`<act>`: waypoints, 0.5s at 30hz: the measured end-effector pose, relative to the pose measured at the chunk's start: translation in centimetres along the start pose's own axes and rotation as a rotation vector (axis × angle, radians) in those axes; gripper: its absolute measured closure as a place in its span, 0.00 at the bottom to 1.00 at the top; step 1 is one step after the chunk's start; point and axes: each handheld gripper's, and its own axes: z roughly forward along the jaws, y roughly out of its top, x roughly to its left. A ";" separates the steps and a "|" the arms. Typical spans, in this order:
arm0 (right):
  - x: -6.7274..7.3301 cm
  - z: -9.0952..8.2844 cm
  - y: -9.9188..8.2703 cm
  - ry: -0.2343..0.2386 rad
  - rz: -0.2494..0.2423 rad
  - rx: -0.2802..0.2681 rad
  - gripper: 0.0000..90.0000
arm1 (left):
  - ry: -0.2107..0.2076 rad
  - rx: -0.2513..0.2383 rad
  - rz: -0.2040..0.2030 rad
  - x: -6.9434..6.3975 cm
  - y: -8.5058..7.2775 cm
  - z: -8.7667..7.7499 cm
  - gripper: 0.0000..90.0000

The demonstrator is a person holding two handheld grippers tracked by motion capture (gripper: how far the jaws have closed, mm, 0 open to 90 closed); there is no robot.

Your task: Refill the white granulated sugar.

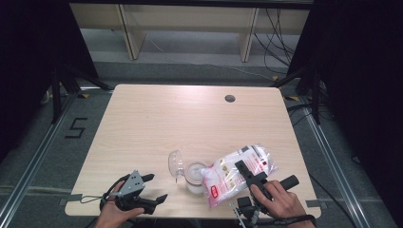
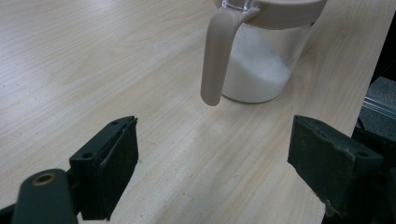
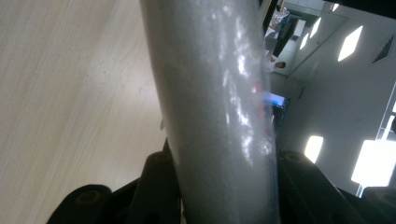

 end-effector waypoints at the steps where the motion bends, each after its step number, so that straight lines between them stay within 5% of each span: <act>1: 0.2 -0.1 0.0 0.006 0.019 0.014 0.79 | 0.000 0.000 0.001 0.0 0.0 0.0 0.17; 11: 0.1 0.0 -0.2 0.008 -0.005 0.009 0.80 | 0.000 -0.001 0.000 0.0 0.0 0.0 0.17; 15: 0.5 -0.1 0.0 0.016 0.022 0.017 0.80 | 0.000 -0.001 -0.001 0.0 0.0 0.0 0.17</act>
